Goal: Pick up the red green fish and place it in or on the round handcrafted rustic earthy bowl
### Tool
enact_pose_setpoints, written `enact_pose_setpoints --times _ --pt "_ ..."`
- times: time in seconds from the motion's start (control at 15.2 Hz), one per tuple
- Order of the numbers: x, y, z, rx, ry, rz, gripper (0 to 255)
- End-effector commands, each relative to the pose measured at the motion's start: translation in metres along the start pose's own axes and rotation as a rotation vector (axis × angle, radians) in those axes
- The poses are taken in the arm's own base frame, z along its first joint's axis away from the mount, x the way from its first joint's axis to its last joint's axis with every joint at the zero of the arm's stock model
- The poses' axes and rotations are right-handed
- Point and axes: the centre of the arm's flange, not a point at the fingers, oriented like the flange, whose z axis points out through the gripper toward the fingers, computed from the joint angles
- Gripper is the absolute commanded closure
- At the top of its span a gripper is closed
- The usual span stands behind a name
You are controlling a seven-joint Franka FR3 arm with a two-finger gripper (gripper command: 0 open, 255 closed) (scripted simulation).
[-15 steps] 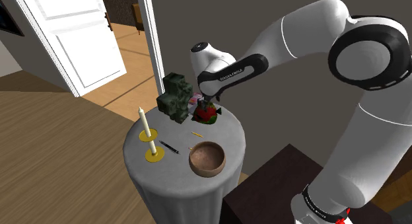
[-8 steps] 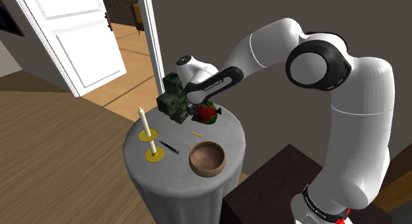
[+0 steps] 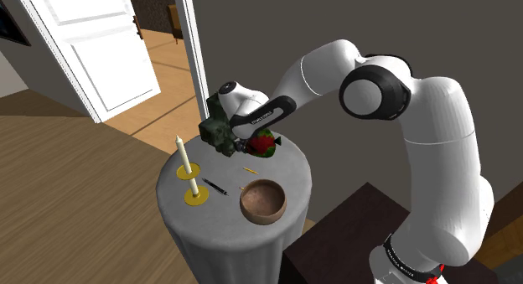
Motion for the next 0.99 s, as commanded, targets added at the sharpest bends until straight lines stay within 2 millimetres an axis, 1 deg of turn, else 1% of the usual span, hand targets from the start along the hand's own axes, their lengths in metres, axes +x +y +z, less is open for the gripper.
enact_pose_setpoints --times 0.0,0.07,0.59,0.66,0.92 --pt "-0.0003 -0.0003 0.0107 0.000 0.000 0.000 0" --pt "-0.0003 -0.0003 0.0190 0.000 0.000 0.000 0" --pt "-0.0003 -0.0003 0.0190 0.000 0.000 0.000 0" --pt "-0.0003 -0.0003 0.0190 0.000 0.000 0.000 255" --pt "-0.0003 -0.0003 0.0189 0.000 0.000 0.000 255"
